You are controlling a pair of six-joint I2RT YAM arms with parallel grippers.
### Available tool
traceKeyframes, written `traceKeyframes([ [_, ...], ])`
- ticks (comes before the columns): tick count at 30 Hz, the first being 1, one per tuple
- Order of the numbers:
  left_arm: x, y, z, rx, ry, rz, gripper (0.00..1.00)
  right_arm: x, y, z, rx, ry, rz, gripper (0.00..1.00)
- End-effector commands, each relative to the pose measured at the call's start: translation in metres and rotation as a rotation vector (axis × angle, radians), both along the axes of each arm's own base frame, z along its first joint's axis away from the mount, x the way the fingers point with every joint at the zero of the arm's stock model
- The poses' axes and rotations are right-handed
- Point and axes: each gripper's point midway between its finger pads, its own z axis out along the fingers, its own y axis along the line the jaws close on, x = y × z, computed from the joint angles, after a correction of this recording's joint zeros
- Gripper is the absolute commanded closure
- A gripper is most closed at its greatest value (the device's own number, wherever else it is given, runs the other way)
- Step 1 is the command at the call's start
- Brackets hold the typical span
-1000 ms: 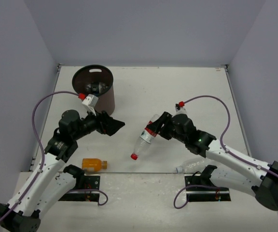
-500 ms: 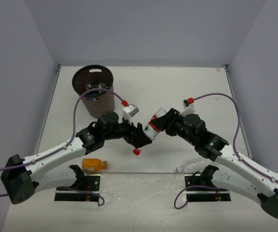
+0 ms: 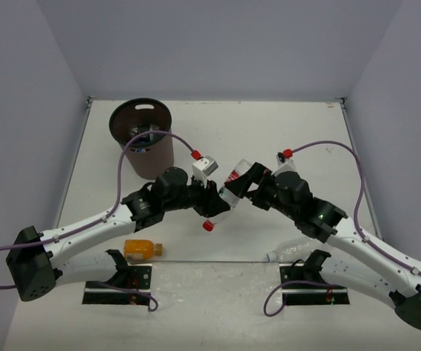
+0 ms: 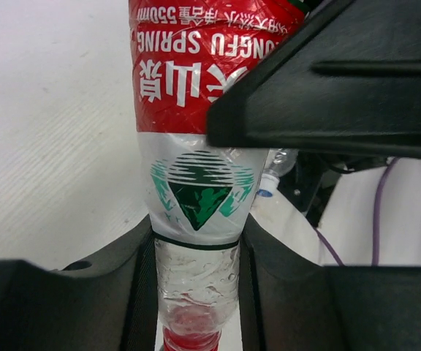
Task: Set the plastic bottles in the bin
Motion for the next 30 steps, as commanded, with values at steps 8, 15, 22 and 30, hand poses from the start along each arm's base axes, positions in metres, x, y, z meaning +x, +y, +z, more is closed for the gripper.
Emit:
traceKeyframes([
  [8, 0.098, 0.127, 0.112, 0.159, -0.235, 0.798, 1.00, -0.020, -0.115, -0.032, -0.218, 0.189, -0.420, 0.01],
  [15, 0.159, 0.202, 0.158, 0.203, -0.283, 1.053, 1.00, -0.064, -0.147, -0.087, -0.281, 0.424, -0.428, 0.01],
  [22, 0.193, 0.255, 0.182, 0.271, -0.328, 1.278, 0.97, -0.112, -0.177, -0.119, -0.388, 0.649, -0.470, 0.01],
  [30, 0.236, 0.297, 0.154, 0.292, -0.284, 1.314, 0.90, -0.132, -0.176, -0.121, -0.427, 0.767, -0.441, 0.01],
])
